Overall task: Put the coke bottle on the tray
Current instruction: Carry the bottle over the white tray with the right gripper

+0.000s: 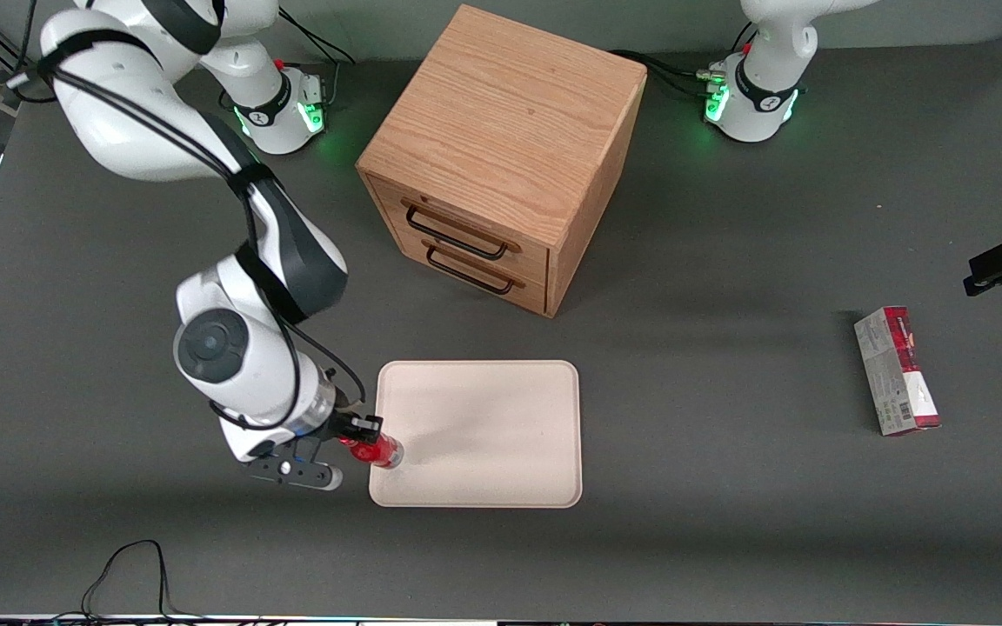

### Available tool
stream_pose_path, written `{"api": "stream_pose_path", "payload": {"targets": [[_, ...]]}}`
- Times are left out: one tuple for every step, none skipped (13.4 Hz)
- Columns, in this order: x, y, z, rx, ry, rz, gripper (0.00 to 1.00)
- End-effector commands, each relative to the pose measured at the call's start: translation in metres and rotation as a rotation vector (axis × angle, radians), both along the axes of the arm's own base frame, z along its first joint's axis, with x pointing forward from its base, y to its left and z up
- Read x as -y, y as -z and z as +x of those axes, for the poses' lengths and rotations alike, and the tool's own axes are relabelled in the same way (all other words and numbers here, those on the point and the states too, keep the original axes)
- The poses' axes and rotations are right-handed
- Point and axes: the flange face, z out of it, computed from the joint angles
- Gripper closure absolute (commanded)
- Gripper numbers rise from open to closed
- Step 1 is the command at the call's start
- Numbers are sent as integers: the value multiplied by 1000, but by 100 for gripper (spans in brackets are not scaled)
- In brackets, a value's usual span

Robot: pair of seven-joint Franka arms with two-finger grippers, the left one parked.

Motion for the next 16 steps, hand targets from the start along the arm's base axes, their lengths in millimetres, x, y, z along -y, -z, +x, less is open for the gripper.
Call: {"api": "stream_pose_path", "payload": {"targets": [[-12, 16, 0, 40, -9, -10, 100], [-13, 19, 0, 43, -11, -6, 100], [-13, 24, 0, 36, -12, -8, 100], [-15, 28, -1, 32, -16, -9, 100], [-14, 35, -2, 21, -17, -13, 100], [-13, 38, -2, 18, -20, -18, 100], [-13, 39, -2, 21, -23, -25, 100], [-11, 40, -1, 23, -21, -32, 19], [-14, 45, -3, 35, -31, -41, 0], [-17, 43, -2, 54, -22, -27, 0], [-17, 40, -2, 61, -6, -19, 0], [-15, 32, 0, 77, -14, -23, 0], [-13, 24, 0, 84, -31, -41, 0], [-15, 14, -4, 77, -80, -68, 0], [-8, 1, -7, 66, -105, -101, 0], [-2, -21, -12, 61, -124, -130, 0]]}}
